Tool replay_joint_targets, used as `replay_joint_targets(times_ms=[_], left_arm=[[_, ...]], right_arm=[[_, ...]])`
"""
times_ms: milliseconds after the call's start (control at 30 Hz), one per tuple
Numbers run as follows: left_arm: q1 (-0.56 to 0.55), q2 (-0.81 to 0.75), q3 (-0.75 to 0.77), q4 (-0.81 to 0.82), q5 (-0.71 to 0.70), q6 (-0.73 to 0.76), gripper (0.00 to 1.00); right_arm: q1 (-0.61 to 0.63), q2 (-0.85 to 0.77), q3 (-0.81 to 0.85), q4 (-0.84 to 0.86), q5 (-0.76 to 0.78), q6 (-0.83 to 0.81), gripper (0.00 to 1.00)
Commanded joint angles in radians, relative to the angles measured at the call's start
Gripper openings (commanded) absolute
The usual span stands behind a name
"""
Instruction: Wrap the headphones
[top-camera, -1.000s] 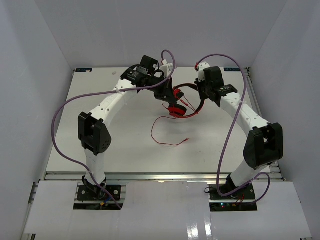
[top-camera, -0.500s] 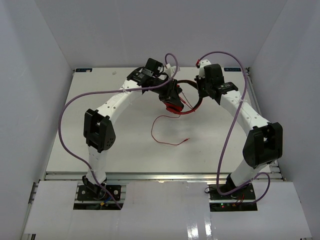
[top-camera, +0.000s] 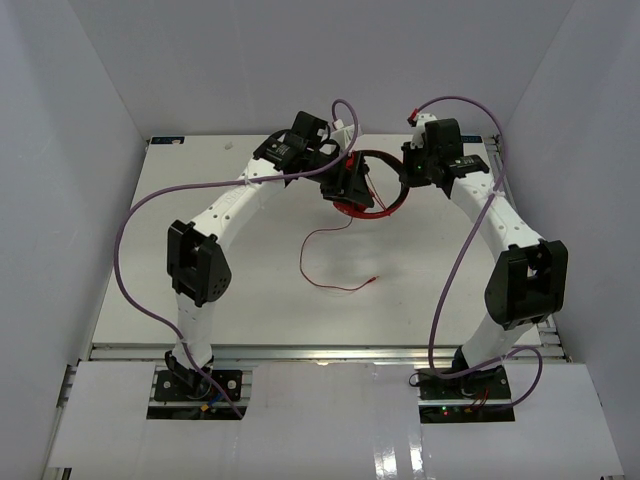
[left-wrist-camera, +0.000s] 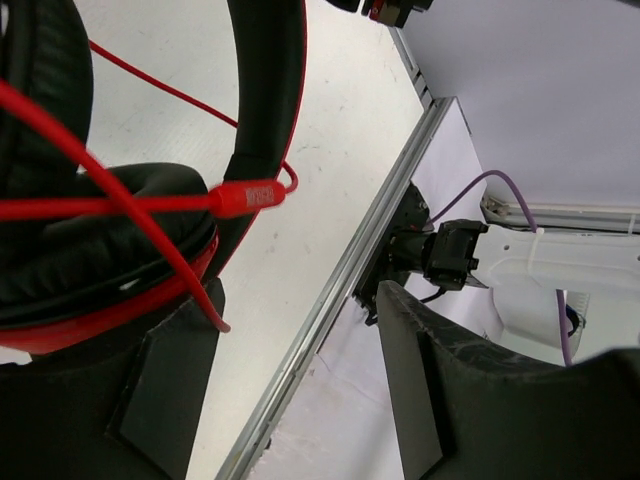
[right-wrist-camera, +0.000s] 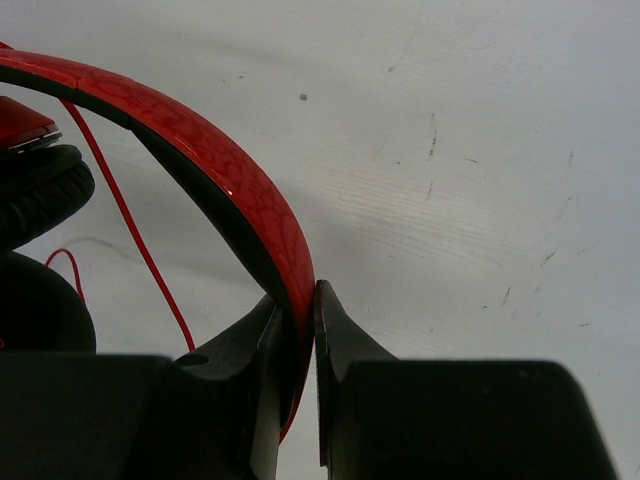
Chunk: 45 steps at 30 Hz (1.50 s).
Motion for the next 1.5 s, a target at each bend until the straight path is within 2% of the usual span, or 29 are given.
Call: replay_joint_targets(times_ms=[0,67,400,733,933,1200,1300,1467], left_arm=[[-0.001,-0.084,0.048,0.008,-0.029,0.011,0.77],[-0.004,-0.081,0.052,0.017,-0.02,-0.001,0.81],[-0.058,-0.046,0.104,0.046,-0.03,-0.044,0.86],[-0.109,-0.109,0.012,0.066,-0.13,-0.029,0.88],[-0.128,-0.173,-0.061,0.08,-0.184,-0.017,0.96],[-0.16,-0.201,-0.079,0.089,-0.221,-0.005,0.98],[-0.166,-0.239,-0.155,0.116,-0.242,0.005,0.98],[-0.167,-0.359,-0.356,0.286,-0.281,0.042,0.98]], right_arm=[[-0.04,-0.001,0.095,0.01,-0.183,0.098,0.08],[-0.046,0.003,0.094,0.009,-0.222,0.117,0.08],[-0.055,0.006,0.086,0.03,-0.31,0.199,0.08],[-0.127,0.033,0.134,0.032,-0.405,0.257,0.08],[-0.146,0.04,0.153,0.033,-0.425,0.274,0.08],[-0.163,0.049,0.175,0.03,-0.442,0.288,0.08],[-0.175,0.049,0.178,0.031,-0.469,0.3,0.08],[-0.196,0.055,0.177,0.032,-0.509,0.326,0.08]])
